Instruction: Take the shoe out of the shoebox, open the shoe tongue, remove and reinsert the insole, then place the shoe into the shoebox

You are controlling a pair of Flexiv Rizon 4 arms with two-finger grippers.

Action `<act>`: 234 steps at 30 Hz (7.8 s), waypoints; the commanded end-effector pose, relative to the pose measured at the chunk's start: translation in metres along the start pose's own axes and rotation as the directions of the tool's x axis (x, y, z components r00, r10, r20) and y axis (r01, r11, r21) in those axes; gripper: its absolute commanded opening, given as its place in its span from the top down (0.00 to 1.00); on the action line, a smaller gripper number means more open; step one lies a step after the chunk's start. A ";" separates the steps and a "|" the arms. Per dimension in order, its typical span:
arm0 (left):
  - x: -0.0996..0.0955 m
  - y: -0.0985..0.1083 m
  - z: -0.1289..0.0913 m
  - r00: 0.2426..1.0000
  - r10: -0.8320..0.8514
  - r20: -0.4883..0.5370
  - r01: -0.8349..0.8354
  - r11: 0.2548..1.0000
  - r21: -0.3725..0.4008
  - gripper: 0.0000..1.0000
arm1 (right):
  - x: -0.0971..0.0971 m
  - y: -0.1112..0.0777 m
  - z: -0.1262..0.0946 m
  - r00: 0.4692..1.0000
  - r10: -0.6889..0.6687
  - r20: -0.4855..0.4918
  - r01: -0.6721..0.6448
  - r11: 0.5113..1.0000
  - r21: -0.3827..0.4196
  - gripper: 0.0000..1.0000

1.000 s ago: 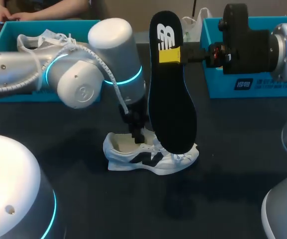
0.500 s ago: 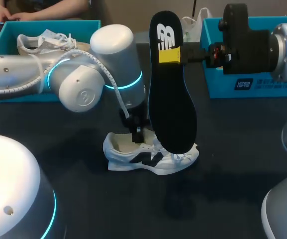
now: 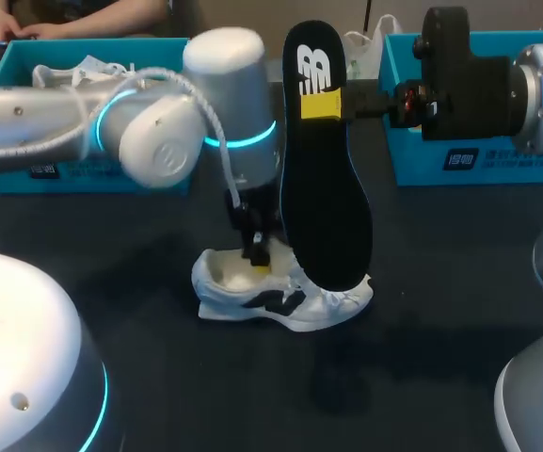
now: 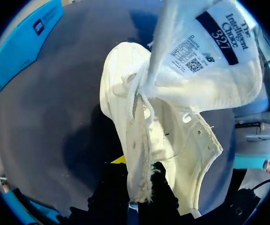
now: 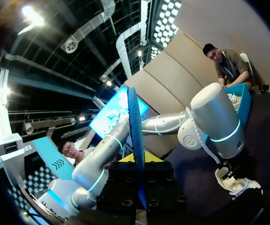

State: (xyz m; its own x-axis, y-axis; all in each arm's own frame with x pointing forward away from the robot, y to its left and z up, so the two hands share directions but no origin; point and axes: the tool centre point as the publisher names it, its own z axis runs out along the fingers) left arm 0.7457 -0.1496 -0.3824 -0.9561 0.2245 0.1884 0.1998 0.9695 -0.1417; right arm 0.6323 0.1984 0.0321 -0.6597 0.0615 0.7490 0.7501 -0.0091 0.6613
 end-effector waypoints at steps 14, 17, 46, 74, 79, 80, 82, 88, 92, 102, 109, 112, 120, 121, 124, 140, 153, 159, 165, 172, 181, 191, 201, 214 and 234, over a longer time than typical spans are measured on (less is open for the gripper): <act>-0.007 -0.009 -0.034 0.672 0.652 -0.353 -0.704 0.709 -0.030 1.00 | -0.001 0.001 0.004 1.000 0.001 0.002 -0.001 1.000 0.000 1.00; -0.007 -0.011 -0.036 0.630 0.702 -0.331 -0.754 0.655 -0.048 1.00 | -0.001 0.001 0.004 1.000 0.001 0.002 -0.001 1.000 0.000 1.00; -0.019 -0.030 -0.033 0.435 0.841 -0.321 -0.893 0.448 -0.037 1.00 | -0.001 0.001 0.004 1.000 0.001 0.002 -0.001 1.000 0.000 1.00; -0.031 -0.081 0.004 0.248 0.920 -0.305 -0.968 0.247 -0.042 1.00 | -0.001 0.001 0.004 1.000 0.001 0.002 -0.001 1.000 0.000 1.00; -0.032 -0.081 0.013 0.237 0.917 -0.321 -0.969 0.247 -0.008 1.00 | -0.001 0.001 0.004 1.000 0.001 0.002 -0.001 1.000 0.000 1.00; -0.032 -0.081 0.015 0.235 0.917 -0.323 -0.969 0.248 0.000 1.00 | -0.001 0.001 0.004 1.000 0.001 0.002 -0.001 1.000 0.000 1.00; -0.032 -0.081 0.019 0.228 0.920 -0.320 -0.970 0.243 0.006 1.00 | -0.001 0.001 0.004 1.000 0.001 0.002 -0.001 1.000 0.000 1.00; -0.029 -0.082 0.020 0.216 0.921 -0.325 -0.973 0.232 0.012 0.79 | -0.001 0.001 0.004 1.000 0.001 0.002 -0.001 1.000 0.000 1.00; -0.027 -0.083 0.012 0.209 0.925 -0.318 -0.974 0.227 0.021 0.00 | -0.001 0.001 0.004 1.000 0.001 0.002 -0.001 1.000 0.000 1.00; -0.034 -0.094 -0.029 0.205 0.954 -0.218 -0.975 0.219 0.038 0.00 | -0.001 0.001 0.004 1.000 0.001 0.002 -0.001 1.000 0.000 1.00; -0.052 -0.106 -0.063 0.229 0.966 -0.119 -0.972 0.234 0.025 0.00 | -0.001 0.001 0.004 1.000 0.001 0.002 -0.001 1.000 0.000 1.00; -0.057 -0.112 -0.077 0.232 0.970 -0.078 -0.972 0.234 0.022 0.00 | -0.001 0.001 0.004 1.000 0.001 0.002 -0.001 1.000 0.000 1.00; -0.060 -0.117 -0.115 0.215 0.975 0.060 -0.977 0.214 0.016 0.00 | -0.006 -0.005 -0.022 0.995 0.068 0.073 -0.055 0.985 -0.162 1.00; -0.059 -0.116 -0.119 0.210 0.975 0.074 -0.978 0.209 0.017 0.00 | -0.006 -0.004 -0.026 0.995 0.065 0.078 -0.051 0.983 -0.174 1.00; -0.055 -0.111 -0.132 0.201 0.971 0.130 -0.979 0.203 0.000 0.00 | -0.007 -0.001 -0.038 0.992 0.072 0.099 -0.051 0.978 -0.204 1.00; -0.032 -0.084 -0.204 0.091 0.922 0.376 -0.992 0.118 -0.050 0.00 | -0.043 0.013 -0.101 0.961 0.267 0.070 -0.234 0.924 -0.304 1.00; -0.002 -0.069 -0.245 -0.042 0.862 0.505 -0.994 0.017 -0.111 0.00 | -0.079 0.038 -0.126 0.926 0.378 0.015 -0.357 0.885 -0.297 1.00; 0.002 -0.062 -0.256 -0.062 0.853 0.518 -0.991 0.010 -0.135 0.00 | -0.097 0.045 -0.132 0.904 0.428 -0.006 -0.412 0.865 -0.285 1.00; 0.002 -0.060 -0.256 -0.065 0.862 0.503 -0.989 0.012 -0.149 0.00 | -0.111 0.053 -0.135 0.871 0.490 -0.024 -0.478 0.837 -0.265 1.00; 0.002 -0.060 -0.256 -0.065 0.862 0.503 -0.989 0.012 -0.149 0.00 | -0.136 0.058 -0.136 0.814 0.581 -0.015 -0.569 0.792 -0.222 1.00; 0.002 -0.060 -0.256 -0.065 0.862 0.503 -0.989 0.012 -0.149 0.00 | -0.150 0.055 -0.140 0.757 0.653 0.011 -0.631 0.736 -0.246 1.00; 0.001 -0.063 -0.256 -0.066 0.841 0.537 -0.987 0.024 -0.158 0.00 | -0.160 0.060 -0.140 0.766 0.640 -0.056 -0.619 0.712 -0.330 1.00; -0.007 -0.075 -0.273 -0.117 0.608 0.785 -0.966 0.114 -0.232 0.00 | -0.195 0.099 -0.140 0.763 0.640 -0.093 -0.631 0.706 -0.321 1.00; -0.012 -0.077 -0.281 -0.195 0.390 0.900 -0.929 0.221 -0.297 0.00 | -0.215 0.117 -0.131 0.639 0.761 -0.109 -0.765 0.617 -0.184 1.00; -0.016 -0.106 -0.286 -0.244 0.218 0.945 -0.908 0.290 -0.302 0.00 | -0.243 0.123 -0.091 0.530 0.845 -0.079 -0.848 0.528 -0.046 1.00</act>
State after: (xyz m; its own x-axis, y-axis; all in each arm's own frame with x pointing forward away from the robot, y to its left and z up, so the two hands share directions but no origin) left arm 0.7998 -0.2156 -0.0898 0.0700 0.1007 -0.9925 0.9924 0.0938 0.0795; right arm 0.8695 0.0824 -0.0626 0.2744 -0.0581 0.9599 0.9491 -0.1444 -0.2800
